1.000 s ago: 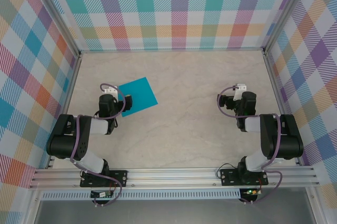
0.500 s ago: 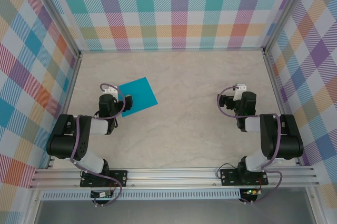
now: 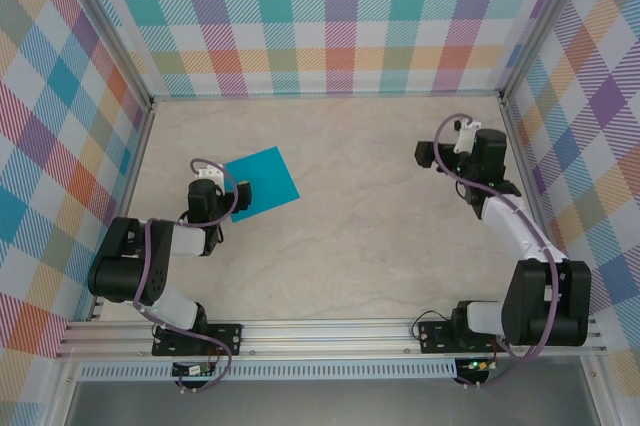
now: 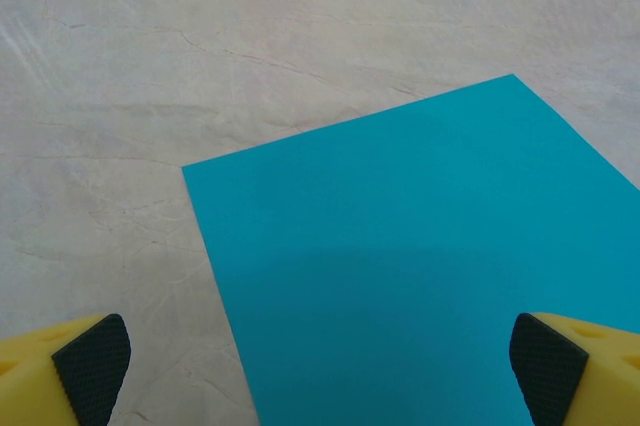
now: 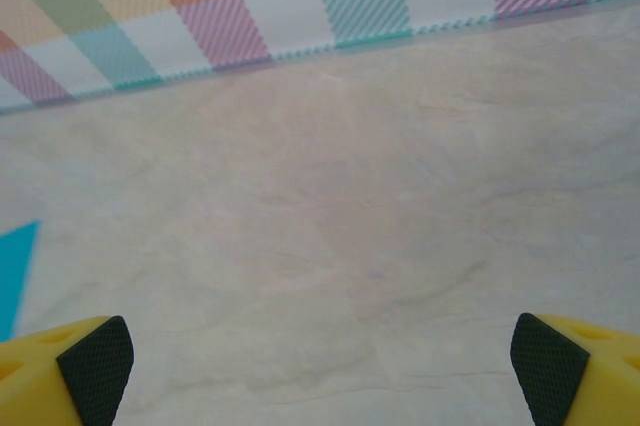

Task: Fold a paper plane with a square sheet of paper (pick it up from the middle)
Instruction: Move the square sheet of paper to the center of the table.

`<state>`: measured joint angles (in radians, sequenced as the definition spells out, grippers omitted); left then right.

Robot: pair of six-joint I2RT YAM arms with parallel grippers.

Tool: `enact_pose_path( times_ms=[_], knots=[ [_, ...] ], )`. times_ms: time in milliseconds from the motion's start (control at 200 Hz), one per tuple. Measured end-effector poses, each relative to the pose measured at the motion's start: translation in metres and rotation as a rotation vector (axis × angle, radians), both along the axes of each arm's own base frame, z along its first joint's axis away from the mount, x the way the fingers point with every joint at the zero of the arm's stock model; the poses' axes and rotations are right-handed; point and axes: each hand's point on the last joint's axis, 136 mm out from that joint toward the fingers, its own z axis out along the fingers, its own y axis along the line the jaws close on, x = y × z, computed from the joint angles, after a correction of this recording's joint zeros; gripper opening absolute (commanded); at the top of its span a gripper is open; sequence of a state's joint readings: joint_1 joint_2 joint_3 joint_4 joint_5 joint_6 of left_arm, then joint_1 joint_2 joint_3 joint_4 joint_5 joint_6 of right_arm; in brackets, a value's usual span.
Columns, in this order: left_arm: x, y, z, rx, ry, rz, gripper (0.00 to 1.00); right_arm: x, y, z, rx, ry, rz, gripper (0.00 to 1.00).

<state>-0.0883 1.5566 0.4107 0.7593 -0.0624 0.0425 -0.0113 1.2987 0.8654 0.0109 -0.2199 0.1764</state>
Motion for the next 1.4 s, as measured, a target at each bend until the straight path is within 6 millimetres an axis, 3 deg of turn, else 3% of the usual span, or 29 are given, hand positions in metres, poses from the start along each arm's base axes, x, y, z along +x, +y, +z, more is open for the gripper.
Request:
enact_pose_path(
  times_ms=[110,235,355,445,515,615,695,825,960,1065,1245,1400],
  knots=[
    [-0.006,-0.002,0.009,-0.007,0.016,-0.014,1.00,-0.001,0.025,0.010,0.192,0.099,0.073,1.00],
    [-0.007,0.000,0.050,-0.034,-0.036,0.010,1.00,-0.004,0.062,-0.026,0.361,0.321,0.133,1.00],
    [-0.001,0.007,0.090,-0.098,-0.072,0.069,1.00,-0.006,0.106,-0.050,0.378,0.488,0.192,1.00],
    [0.011,0.008,0.110,-0.180,-0.062,0.099,1.00,-0.006,0.134,-0.047,0.362,0.524,0.249,1.00],
    [0.021,0.007,0.112,-0.268,0.001,0.150,1.00,-0.008,0.152,-0.041,0.344,0.528,0.294,1.00],
    [0.037,0.004,0.101,-0.375,0.134,0.211,1.00,-0.011,0.167,-0.031,0.327,0.519,0.337,1.00],
    [0.047,0.001,0.076,-0.468,0.259,0.250,1.00,-0.014,0.170,-0.031,0.321,0.526,0.345,1.00],
    [0.043,-0.013,0.025,-0.615,0.444,0.277,1.00,-0.018,0.171,-0.036,0.302,0.541,0.339,1.00],
    [0.041,-0.039,-0.010,-0.720,0.584,0.255,1.00,-0.021,0.175,-0.039,0.290,0.551,0.344,1.00],
    [0.048,-0.059,-0.018,-0.727,0.635,0.224,1.00,-0.025,0.180,-0.043,0.282,0.565,0.358,1.00],
    [0.062,-0.087,-0.009,-0.718,0.644,0.161,1.00,-0.029,0.187,-0.062,0.270,0.618,0.365,1.00],
    [0.054,-0.097,-0.023,-0.685,0.698,0.163,1.00,-0.033,0.189,-0.076,0.261,0.661,0.362,1.00]
  ],
)
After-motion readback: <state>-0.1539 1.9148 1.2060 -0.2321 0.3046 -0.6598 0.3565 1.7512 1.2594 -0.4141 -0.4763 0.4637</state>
